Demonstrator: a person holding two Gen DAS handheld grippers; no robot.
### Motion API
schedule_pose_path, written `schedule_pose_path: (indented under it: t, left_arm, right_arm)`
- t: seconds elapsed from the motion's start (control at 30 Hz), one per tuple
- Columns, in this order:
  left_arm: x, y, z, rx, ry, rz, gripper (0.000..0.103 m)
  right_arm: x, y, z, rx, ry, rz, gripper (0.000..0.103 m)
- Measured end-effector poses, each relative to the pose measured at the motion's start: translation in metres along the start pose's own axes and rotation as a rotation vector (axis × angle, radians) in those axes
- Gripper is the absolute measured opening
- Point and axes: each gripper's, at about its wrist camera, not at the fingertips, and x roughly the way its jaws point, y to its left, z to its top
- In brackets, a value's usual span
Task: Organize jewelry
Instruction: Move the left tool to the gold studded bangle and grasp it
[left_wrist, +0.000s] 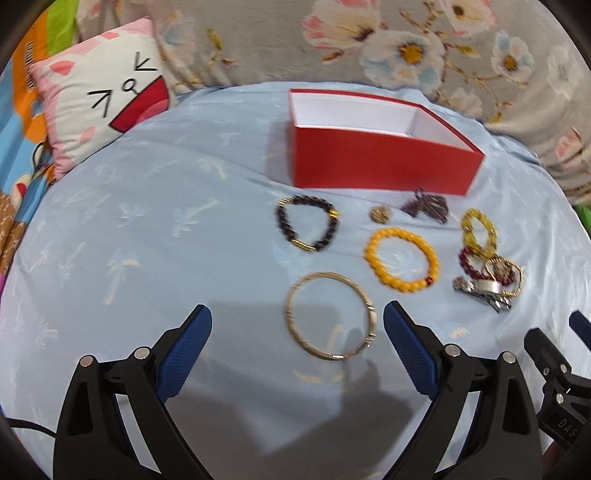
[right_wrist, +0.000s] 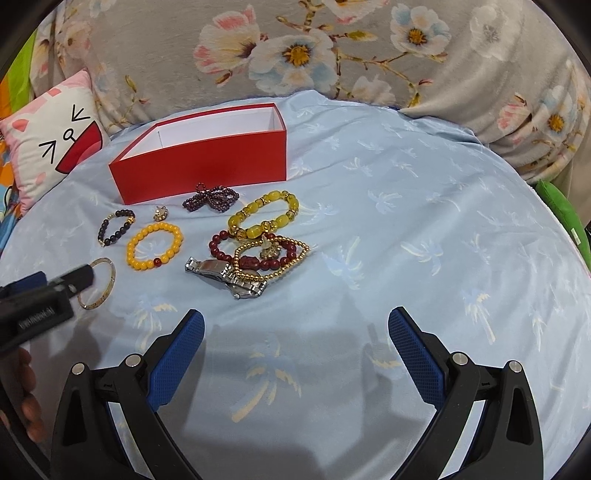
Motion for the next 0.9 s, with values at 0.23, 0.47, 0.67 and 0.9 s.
schedule_pose_path:
  t: [0.23,0.47,0.67,0.9]
  left_arm:
    - [0.017,-0.009,-0.002,0.015,0.045,0.013,0.085]
    - [0.015,-0.01,0.0,0.035,0.022,-0.004,0.056]
    - [0.015,-0.007,0.004,0.015,0.024,-0.049,0.054]
    - [0.015,-0.005,0.008,0.017,0.005,-0.032,0.054]
  right_arm:
    - [0.0,0.0,0.003,-0.006,0.0,0.002,0.096]
    - [0.004,0.003,0.004,-0.009,0.008,0.016,0.096]
    - [0.007,0.0,0.007,0.005,0.012,0.021,0.091]
    - [0.015,-0.018,0.019,0.058,0.034,0.041,0.075]
